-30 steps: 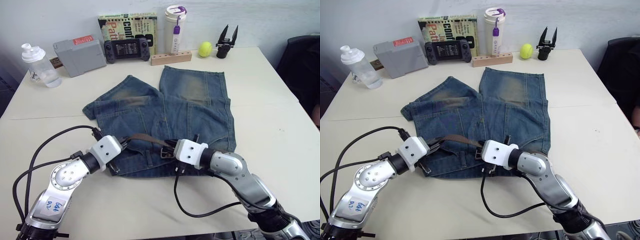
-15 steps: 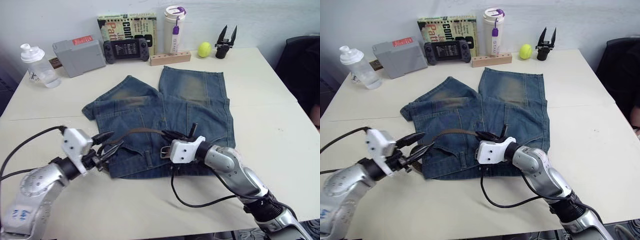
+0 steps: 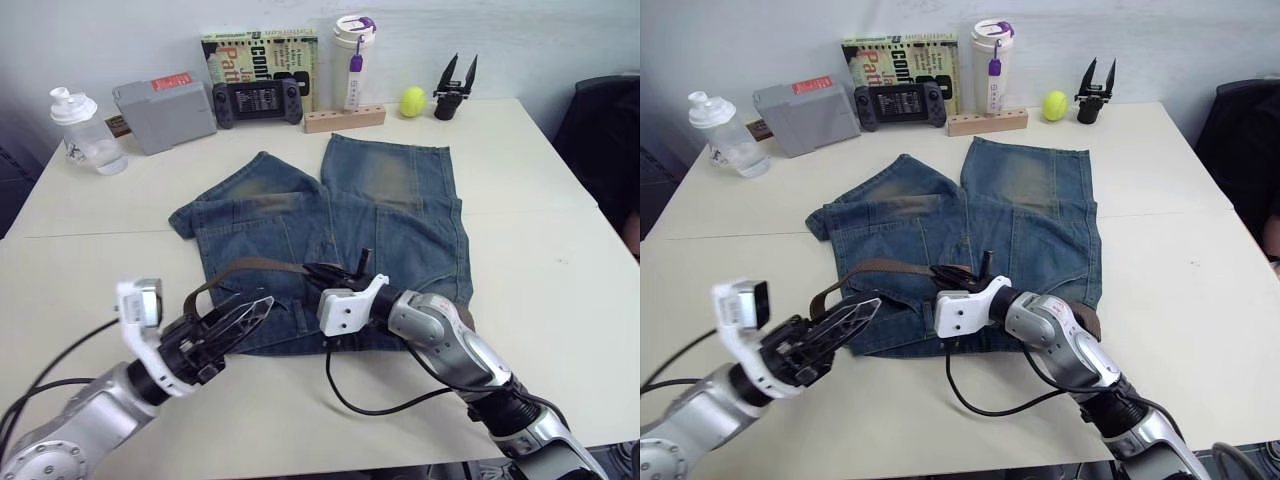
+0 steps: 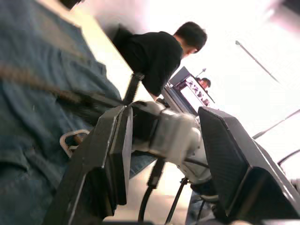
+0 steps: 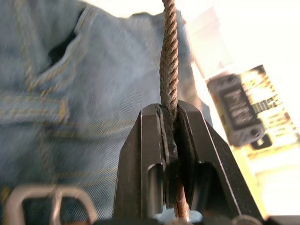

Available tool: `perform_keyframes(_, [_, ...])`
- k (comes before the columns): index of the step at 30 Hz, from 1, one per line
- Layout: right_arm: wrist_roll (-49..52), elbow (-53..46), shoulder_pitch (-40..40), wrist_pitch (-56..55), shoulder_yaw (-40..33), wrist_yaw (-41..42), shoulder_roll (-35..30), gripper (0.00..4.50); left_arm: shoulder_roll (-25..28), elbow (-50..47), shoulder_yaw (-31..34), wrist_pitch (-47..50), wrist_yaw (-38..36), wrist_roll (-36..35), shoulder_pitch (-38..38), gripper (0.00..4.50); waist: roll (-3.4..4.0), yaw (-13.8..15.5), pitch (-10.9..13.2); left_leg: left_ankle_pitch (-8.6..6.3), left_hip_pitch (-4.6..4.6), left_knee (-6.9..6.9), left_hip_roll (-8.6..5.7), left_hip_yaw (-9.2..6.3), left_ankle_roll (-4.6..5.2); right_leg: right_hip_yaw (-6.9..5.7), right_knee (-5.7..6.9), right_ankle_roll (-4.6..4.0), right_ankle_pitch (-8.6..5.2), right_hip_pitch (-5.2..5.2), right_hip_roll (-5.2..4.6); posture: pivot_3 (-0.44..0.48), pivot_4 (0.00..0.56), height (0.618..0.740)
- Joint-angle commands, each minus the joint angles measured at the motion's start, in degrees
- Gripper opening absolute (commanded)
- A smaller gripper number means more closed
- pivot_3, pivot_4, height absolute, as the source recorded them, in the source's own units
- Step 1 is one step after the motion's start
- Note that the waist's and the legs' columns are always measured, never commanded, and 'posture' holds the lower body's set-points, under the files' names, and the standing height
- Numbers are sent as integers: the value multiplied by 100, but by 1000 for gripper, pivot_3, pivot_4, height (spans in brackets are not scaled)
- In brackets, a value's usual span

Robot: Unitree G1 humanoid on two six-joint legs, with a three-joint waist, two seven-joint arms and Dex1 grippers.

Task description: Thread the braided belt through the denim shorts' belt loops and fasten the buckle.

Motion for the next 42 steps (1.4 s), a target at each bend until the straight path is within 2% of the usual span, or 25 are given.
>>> perform_keyframes(1, [-361, 49, -116, -368, 16, -331, 18, 0, -515, -21, -321, -762, 1633, -1120, -385, 2507, -8, 1, -5, -2, 2, 3, 0, 1, -3, 1, 2, 0, 0, 0, 1, 0, 150, 708])
perform_keyframes(4, [-531, 132, -137, -481, -7, -445, 40, 0, -861, -86, -385, -1072, 2175, -1384, -646, 2507, -8, -7, -5, -1, 6, 2, 3, 11, -4, 3, 4, -4, -2, -1, 7, 0, 150, 708])
perform_keyframes(11, [-626, 190, -177, -676, 18, -476, 120, 0, -1163, 52, -530, -911, 2592, -1394, -986, 2507, -9, -6, -5, -1, 10, 2, 4, 24, -4, 12, 4, -5, -3, 0, 12, 0, 150, 708])
perform_keyframes(18, [-677, 185, -162, -668, -63, -462, 137, 0, -1109, 284, -622, -480, 2654, -1394, -976, 2507, -9, 0, -5, -1, 11, 2, 5, 24, -4, 13, 4, -7, -4, 0, 15, 0, 150, 708])
perform_keyframes(25, [-665, 124, -131, -664, -102, -470, 182, 0, -1233, 384, -606, -572, 3071, -1394, -969, 2507, -9, -2, -5, -1, 11, 2, 6, 23, -4, 13, 3, -7, -4, 0, 15, 0, 150, 708])
perform_keyframes(28, [-603, 100, -100, -660, -121, -432, 191, 0, -1265, 418, -604, -621, 3187, -1394, -1003, 1650, -9, 2, -5, -1, 12, 1, 8, 23, -4, 14, 2, -8, -4, 0, 17, 0, 150, 708])
perform_keyframes(31, [-541, 72, -87, -666, -128, -399, 195, 0, -1321, 420, -600, -682, 3230, -1394, -1034, 368, -9, 4, -5, -2, 11, 2, 8, 23, -4, 13, 1, -7, -4, 0, 16, 0, 150, 708])
perform_keyframes(32, [-525, 75, -86, -667, -131, -395, 200, 0, -1351, 422, -591, -723, 3237, -1394, -1053, 96, -9, 4, -5, -2, 11, 2, 8, 23, -4, 14, 1, -8, -4, 0, 16, 0, 150, 708])
perform_keyframes(42, [-130, -88, 64, -385, -189, 4, 254, 0, -1542, 452, -506, -794, 3127, -1394, -1154, 96, -9, 8, -5, -2, 11, 1, 8, 23, -4, 13, -1, -8, -4, 1, 16, 0, 150, 708])
